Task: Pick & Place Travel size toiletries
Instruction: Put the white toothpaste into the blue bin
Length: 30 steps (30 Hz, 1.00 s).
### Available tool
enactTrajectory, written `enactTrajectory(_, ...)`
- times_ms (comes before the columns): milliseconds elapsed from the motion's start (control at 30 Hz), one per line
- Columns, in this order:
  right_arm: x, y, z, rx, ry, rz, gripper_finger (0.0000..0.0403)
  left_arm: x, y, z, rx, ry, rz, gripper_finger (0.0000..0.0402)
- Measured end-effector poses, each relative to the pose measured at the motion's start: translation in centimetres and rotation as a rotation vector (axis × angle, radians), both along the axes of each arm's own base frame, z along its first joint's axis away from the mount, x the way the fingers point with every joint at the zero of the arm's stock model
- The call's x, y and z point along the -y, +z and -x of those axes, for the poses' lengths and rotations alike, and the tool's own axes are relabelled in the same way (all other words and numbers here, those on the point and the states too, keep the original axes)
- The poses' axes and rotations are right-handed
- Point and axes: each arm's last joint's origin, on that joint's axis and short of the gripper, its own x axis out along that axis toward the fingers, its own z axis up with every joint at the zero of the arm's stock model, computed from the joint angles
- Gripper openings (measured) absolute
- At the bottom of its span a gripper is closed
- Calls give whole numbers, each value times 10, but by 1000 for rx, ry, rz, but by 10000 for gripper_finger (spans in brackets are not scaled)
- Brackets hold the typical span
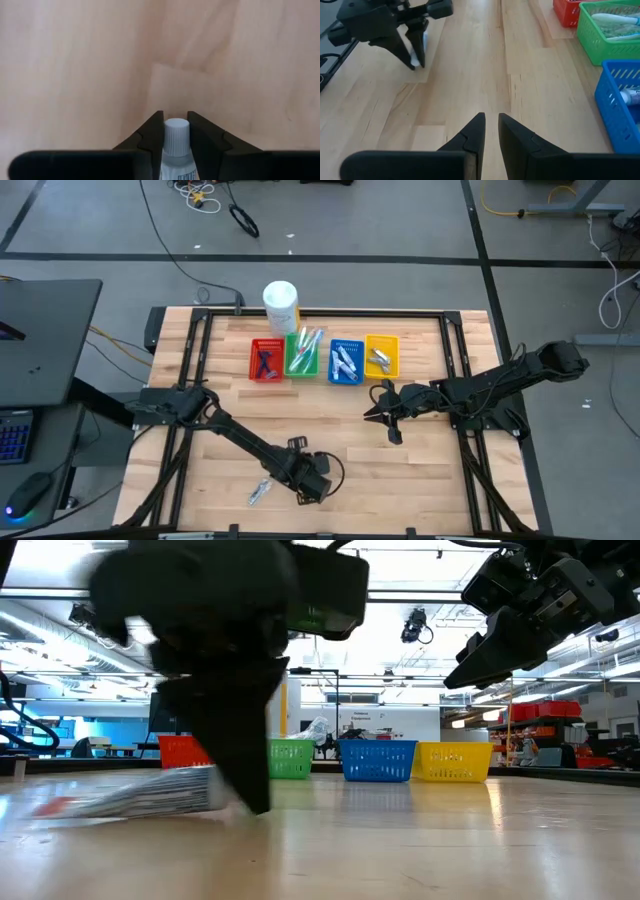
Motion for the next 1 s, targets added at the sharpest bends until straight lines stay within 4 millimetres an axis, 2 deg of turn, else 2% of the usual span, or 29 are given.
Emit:
enactTrajectory(100, 0, 0, 0, 0, 0, 0, 62, -11, 1, -6, 28, 40, -51, 70)
enactTrajectory(200, 0, -1, 1, -10, 0, 2, 62, -29, 1, -14, 48, 76, -111, 69)
enactTrajectory(400, 1, -9, 7, -121, -17, 0, 62, -74, 7, -33, 81, 145, -228, 70)
enactTrajectory(533, 4, -21, 20, -308, -47, 4, 62, -104, 29, -53, 158, 195, -334, 72)
enactTrajectory(667, 6, -31, 34, -490, -111, -15, 62, -130, 66, -74, 236, 179, -432, 70)
enactTrajectory(800, 8, -32, 35, -498, -156, 22, 62, -161, 98, -90, 310, 171, -463, 70)
enactTrajectory(1000, 10, -29, 30, -428, -131, 69, 62, -217, 106, -104, 362, 146, -467, 75)
